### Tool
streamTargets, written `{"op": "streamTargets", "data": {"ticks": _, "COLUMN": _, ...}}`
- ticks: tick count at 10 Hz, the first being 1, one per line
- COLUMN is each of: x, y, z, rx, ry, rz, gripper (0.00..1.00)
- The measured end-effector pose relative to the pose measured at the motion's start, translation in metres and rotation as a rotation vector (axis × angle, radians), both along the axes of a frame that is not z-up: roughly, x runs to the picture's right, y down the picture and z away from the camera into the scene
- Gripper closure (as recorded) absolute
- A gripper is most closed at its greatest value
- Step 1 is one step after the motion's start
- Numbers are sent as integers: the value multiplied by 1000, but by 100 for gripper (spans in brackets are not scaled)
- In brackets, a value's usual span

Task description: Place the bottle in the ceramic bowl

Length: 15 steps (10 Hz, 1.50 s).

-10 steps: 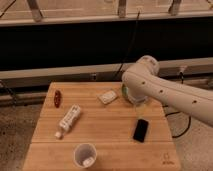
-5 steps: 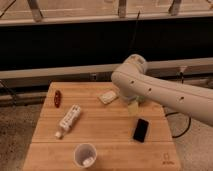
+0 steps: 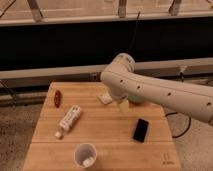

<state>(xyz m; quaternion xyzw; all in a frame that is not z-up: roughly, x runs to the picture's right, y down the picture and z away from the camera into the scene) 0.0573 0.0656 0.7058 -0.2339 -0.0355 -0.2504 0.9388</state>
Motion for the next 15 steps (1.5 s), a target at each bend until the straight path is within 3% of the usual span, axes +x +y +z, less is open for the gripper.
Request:
{"op": "streamTargets", "data": {"ticks": 3, "x": -31, "y": 1, "z": 5, "rx": -1, "ry": -59, "rz": -65, "gripper": 20}}
{"op": "streamTargets", "data": {"ticks": 6, "x": -44, "y": 2, "z": 9, "rx": 2, "ry": -106, "rz": -91, "gripper": 20}}
{"op": "streamTargets", "data": {"ticks": 15, "x": -119, "y": 11, "z": 27, "rx": -4, "ry": -277, "rz": -212, "gripper": 20}}
